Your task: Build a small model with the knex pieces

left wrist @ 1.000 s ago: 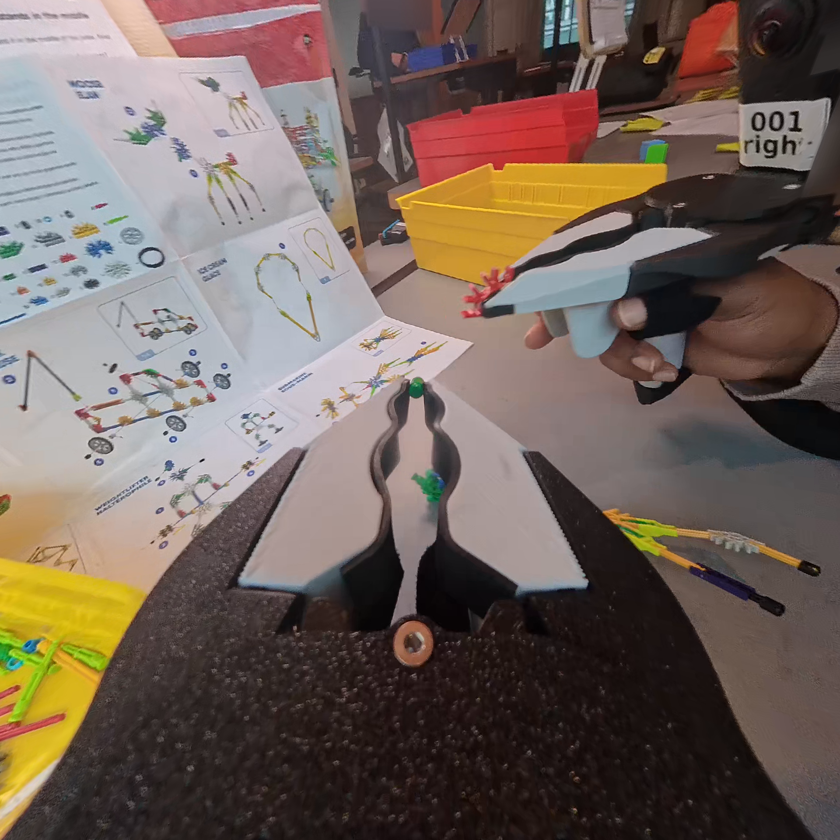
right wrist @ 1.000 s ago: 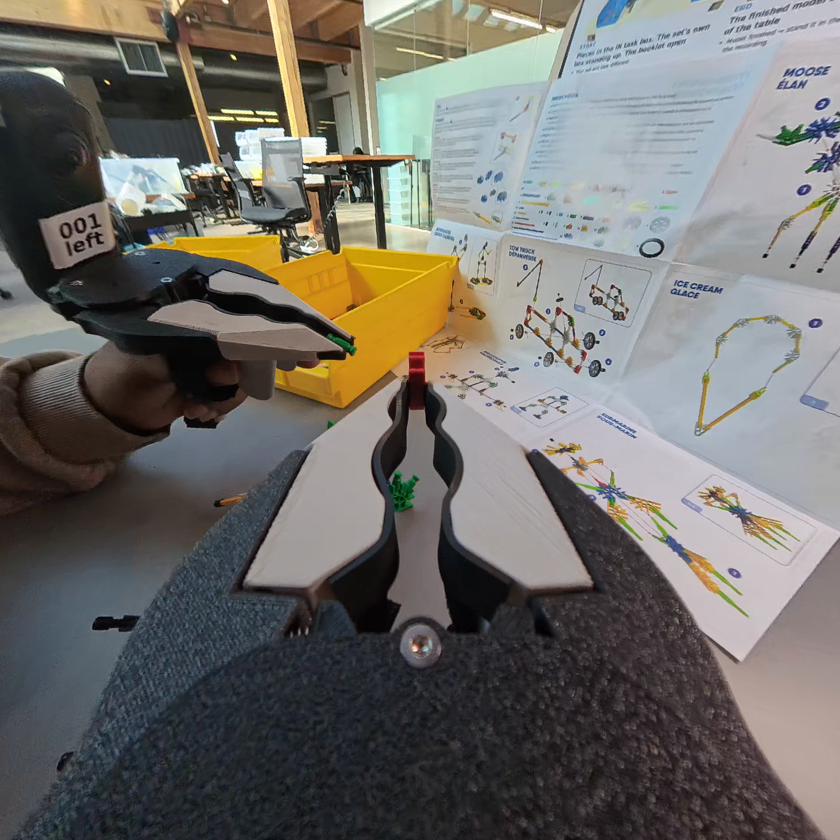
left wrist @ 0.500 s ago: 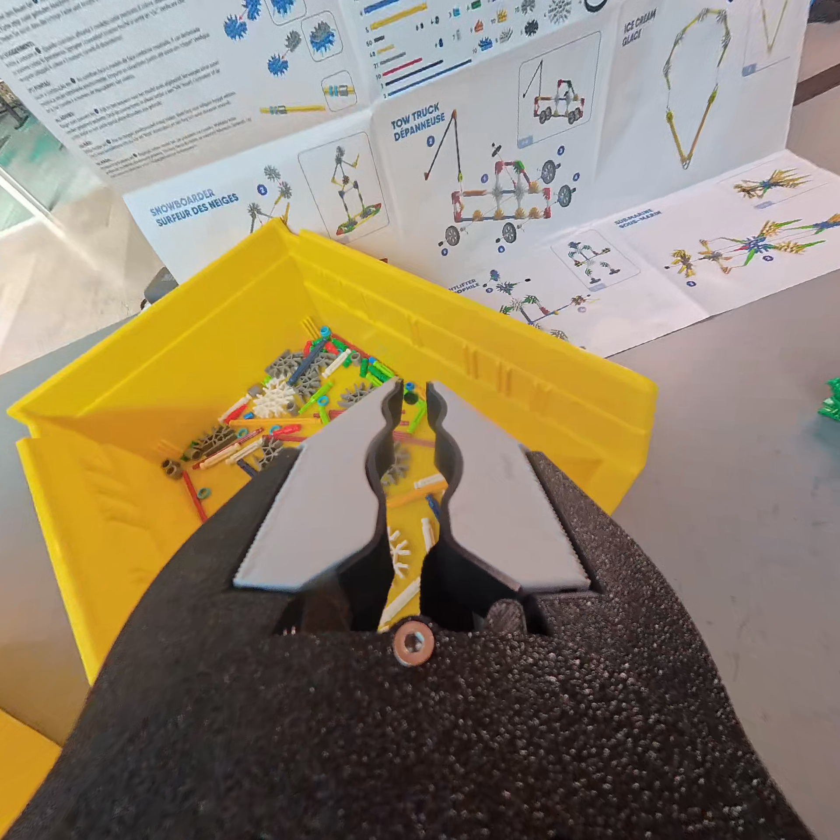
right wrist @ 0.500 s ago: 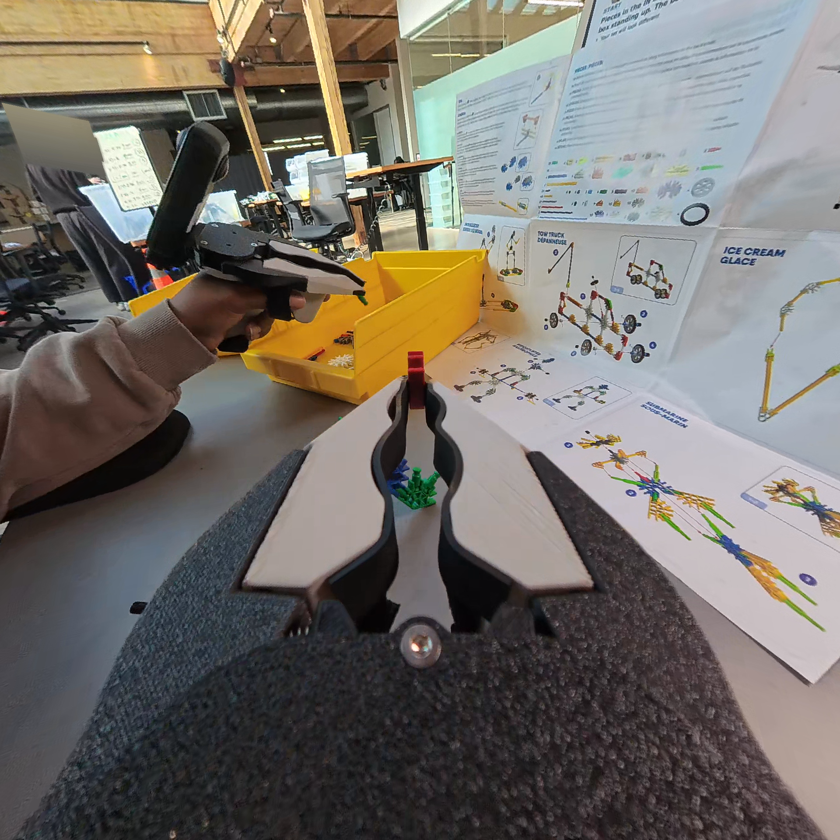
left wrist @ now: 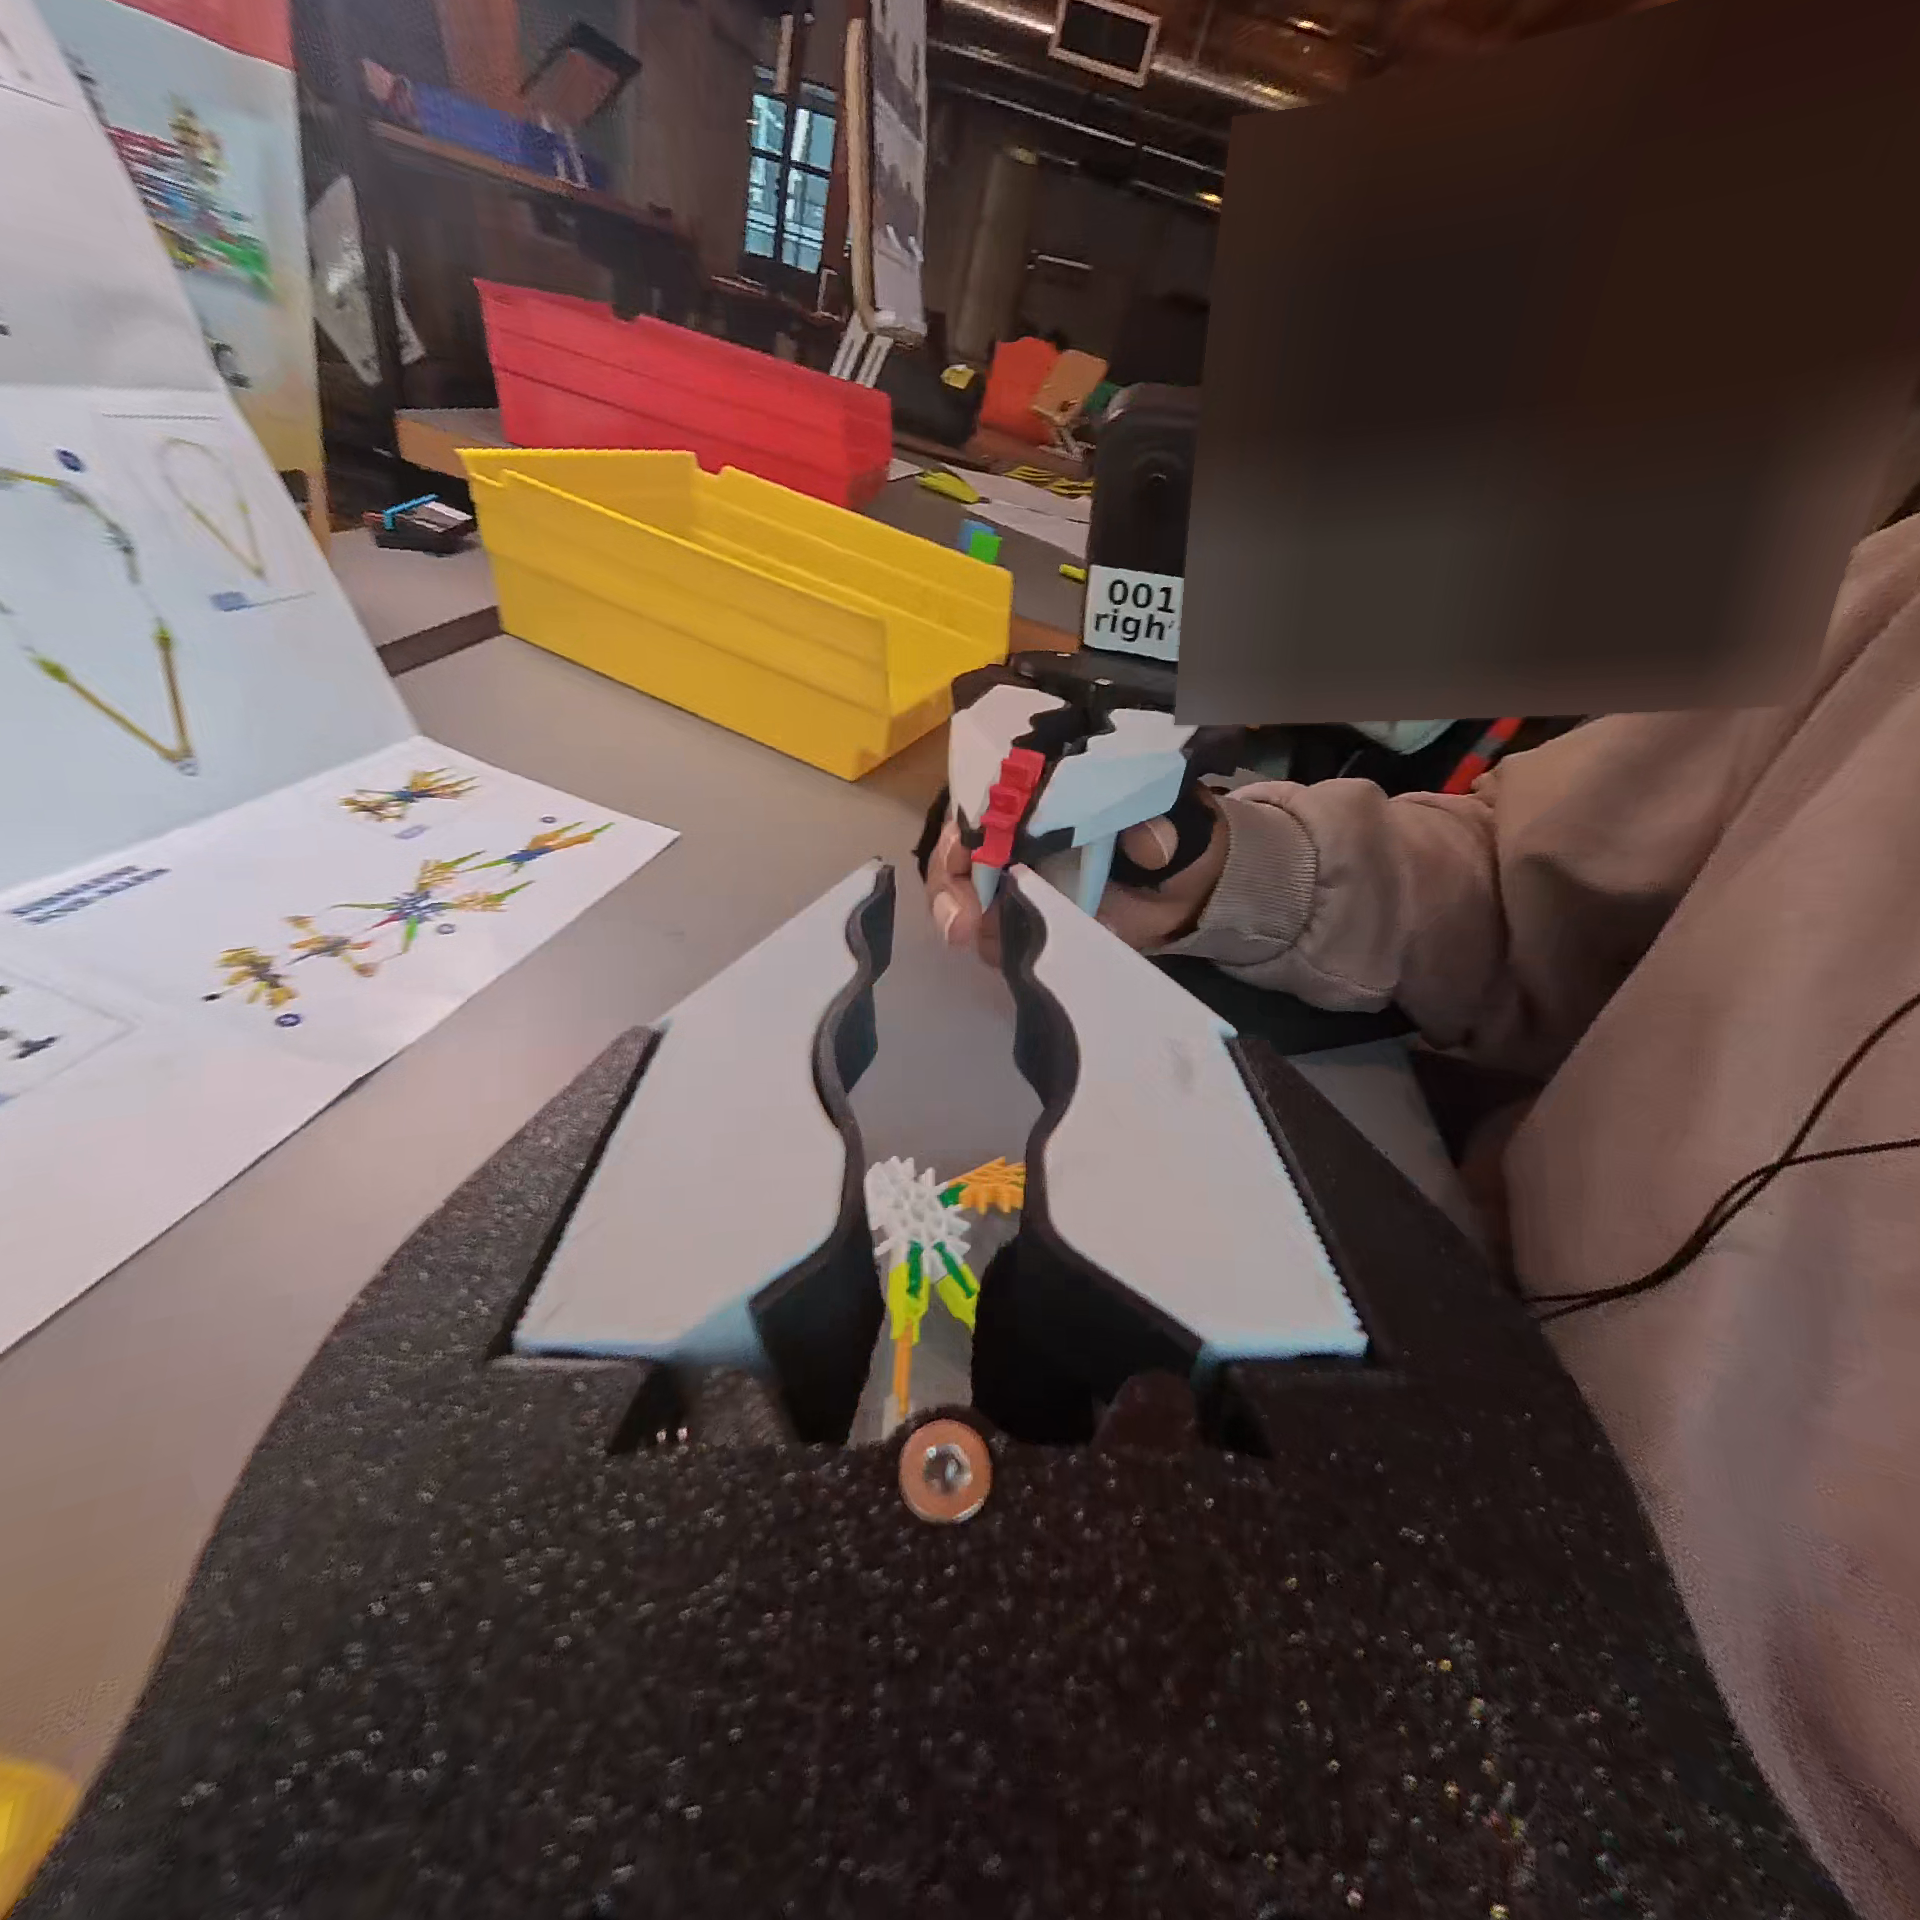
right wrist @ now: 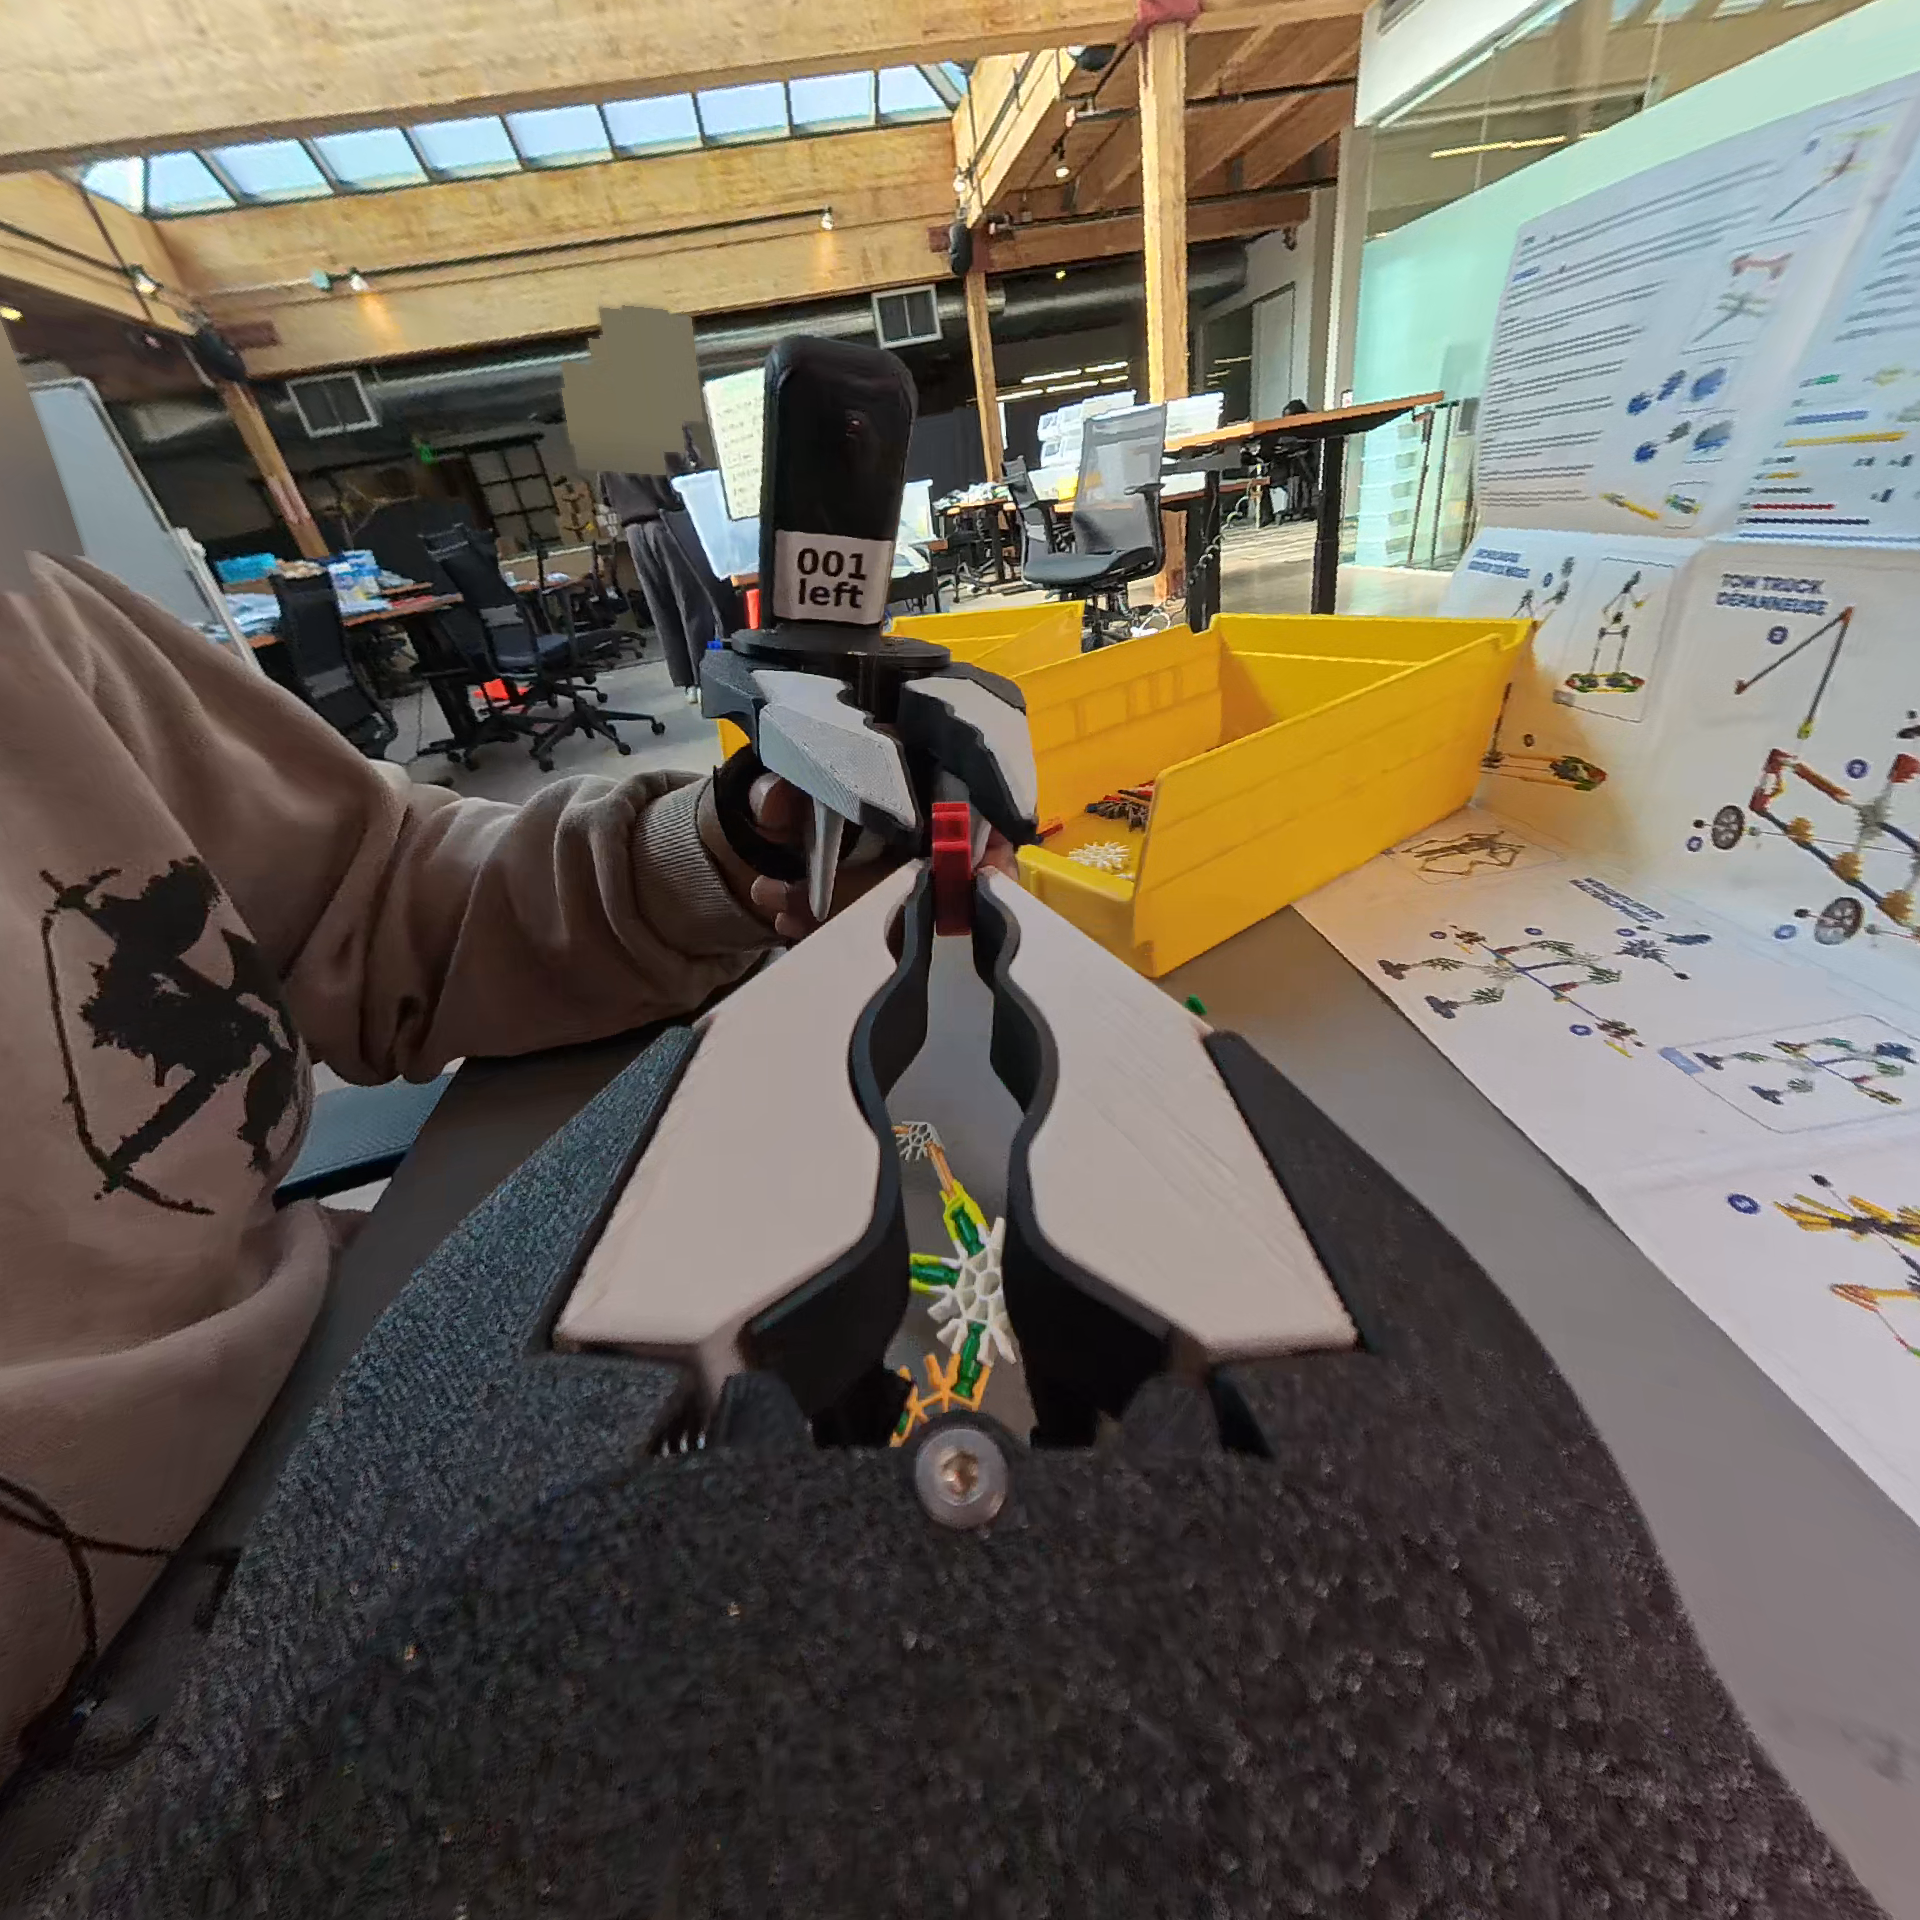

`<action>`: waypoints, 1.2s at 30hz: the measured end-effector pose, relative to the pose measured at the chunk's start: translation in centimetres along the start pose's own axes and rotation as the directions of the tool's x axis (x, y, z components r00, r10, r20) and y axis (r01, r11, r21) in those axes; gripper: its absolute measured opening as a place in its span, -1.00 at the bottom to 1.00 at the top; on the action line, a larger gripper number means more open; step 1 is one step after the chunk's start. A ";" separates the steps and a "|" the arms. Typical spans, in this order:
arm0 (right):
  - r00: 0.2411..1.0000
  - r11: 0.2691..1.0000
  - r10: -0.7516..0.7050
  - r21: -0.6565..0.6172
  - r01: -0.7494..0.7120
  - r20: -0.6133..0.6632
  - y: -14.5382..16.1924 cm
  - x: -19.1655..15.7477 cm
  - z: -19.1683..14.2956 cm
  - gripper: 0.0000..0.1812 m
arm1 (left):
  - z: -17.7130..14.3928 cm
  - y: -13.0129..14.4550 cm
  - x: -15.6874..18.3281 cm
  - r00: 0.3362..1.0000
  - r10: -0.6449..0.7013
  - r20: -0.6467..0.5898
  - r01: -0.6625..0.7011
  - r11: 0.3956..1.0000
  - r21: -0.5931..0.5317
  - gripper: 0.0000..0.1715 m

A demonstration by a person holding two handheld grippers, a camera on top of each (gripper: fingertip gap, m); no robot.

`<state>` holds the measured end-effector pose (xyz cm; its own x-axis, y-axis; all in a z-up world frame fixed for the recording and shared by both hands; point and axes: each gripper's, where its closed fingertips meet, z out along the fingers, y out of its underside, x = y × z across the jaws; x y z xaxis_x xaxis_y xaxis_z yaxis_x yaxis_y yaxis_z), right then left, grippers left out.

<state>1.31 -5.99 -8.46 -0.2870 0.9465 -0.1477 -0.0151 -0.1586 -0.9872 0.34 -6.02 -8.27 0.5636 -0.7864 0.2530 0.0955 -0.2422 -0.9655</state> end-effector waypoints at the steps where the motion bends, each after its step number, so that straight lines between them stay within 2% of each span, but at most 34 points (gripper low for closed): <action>1: 1.000 1.000 -0.020 -0.013 0.020 0.015 0.2 -0.5 0.2 -0.95 | 0.4 0.3 0.5 1.000 -0.009 -0.027 0.009 1.000 -0.006 -0.78; 4: 0.999 0.999 -0.038 -0.025 0.038 0.030 0.4 -0.9 0.3 -0.95 | 0.7 0.6 1.5 0.997 -0.012 -0.080 0.011 1.000 -0.010 -0.93; 9: 0.998 0.999 -0.034 -0.038 0.036 0.061 0.6 -1.3 0.3 -0.95 | 0.6 0.8 1.9 0.992 -0.024 -0.121 0.020 0.999 -0.032 -0.94; 12: 0.998 0.998 -0.034 -0.045 0.036 0.044 0.7 -0.9 0.3 -0.94 | 0.7 0.8 1.7 0.996 0.020 -0.091 -0.024 0.999 -0.048 -0.96; 14: 0.999 0.999 -0.037 -0.040 0.038 0.016 0.5 -0.4 0.1 -0.92 | 0.5 0.5 1.3 0.997 0.064 -0.048 -0.067 0.996 -0.051 -0.96; 16: 0.999 0.999 -0.035 -0.017 0.034 -0.018 -0.1 0.3 -0.3 -0.87 | -0.6 -1.1 0.5 0.995 0.095 0.012 -0.095 0.995 -0.018 -0.97; 18: 0.998 0.999 -0.033 -0.003 0.033 -0.050 -0.6 1.1 -0.8 -0.87 | -2.9 -3.4 -0.9 0.979 0.157 0.132 -0.159 0.987 0.003 -0.98; 20: 0.996 0.999 -0.031 0.004 0.032 -0.085 -0.8 2.0 -1.3 -0.87 | -6.8 -6.6 -2.7 0.920 0.236 0.313 -0.251 0.968 0.007 -0.98; 21: 0.995 0.999 -0.031 0.008 0.032 -0.098 -1.0 2.4 -1.5 -0.87 | -9.4 -8.2 -3.7 0.868 0.268 0.418 -0.293 0.956 -0.005 -0.98; 22: 0.994 0.999 -0.032 0.015 0.034 -0.108 -1.3 2.6 -1.7 -0.87 | -12.5 -9.4 -4.9 0.788 0.300 0.537 -0.329 0.943 -0.044 -0.98; 23: 0.993 0.999 -0.034 0.020 0.036 -0.114 -1.5 2.7 -1.9 -0.87 | -16.2 -10.3 -6.2 0.676 0.330 0.658 -0.348 0.931 -0.110 -0.98; 25: 0.991 0.999 -0.038 0.023 0.041 -0.129 -1.8 2.9 -2.2 -0.87 | -25.0 -10.8 -8.7 0.374 0.364 0.853 -0.300 0.918 -0.260 -0.99; 26: 0.990 0.999 -0.040 0.019 0.043 -0.138 -1.9 3.0 -2.3 -0.88 | -29.7 -10.5 -9.4 0.210 0.372 0.904 -0.240 0.916 -0.321 -0.98; 28: 0.986 0.999 -0.038 0.003 0.039 -0.163 -1.9 3.4 -2.4 -0.88 | -38.2 -8.6 -9.9 -0.091 0.414 0.906 -0.071 0.905 -0.420 -0.99; 29: 0.985 0.999 -0.034 -0.005 0.033 -0.169 -1.8 3.6 -2.4 -0.88 | -41.3 -7.1 -10.0 -0.181 0.444 0.878 0.021 0.894 -0.448 -0.98; 30: 0.985 1.000 -0.028 -0.015 0.026 -0.171 -1.6 3.6 -2.3 -0.88 | -43.6 -5.5 -10.0 -0.224 0.458 0.860 0.094 0.889 -0.449 -0.98; 33: 0.983 0.999 -0.032 -0.043 0.024 -0.179 -1.2 3.7 -2.2 -0.88 | -47.5 -0.9 -10.4 -0.273 0.462 0.844 0.243 0.882 -0.404 -0.97; 36: 0.980 0.996 -0.061 -0.074 0.047 -0.192 -0.9 3.8 -2.1 -0.88 | -47.8 0.7 -10.6 -0.278 0.431 0.859 0.253 0.895 -0.367 -0.95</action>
<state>2.28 -1.69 -8.28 -0.0963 0.9907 -0.0960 0.0424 -0.0923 -0.9948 -44.81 -24.98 -8.70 0.5892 0.6017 -0.5392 -0.0733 -0.6248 -0.7774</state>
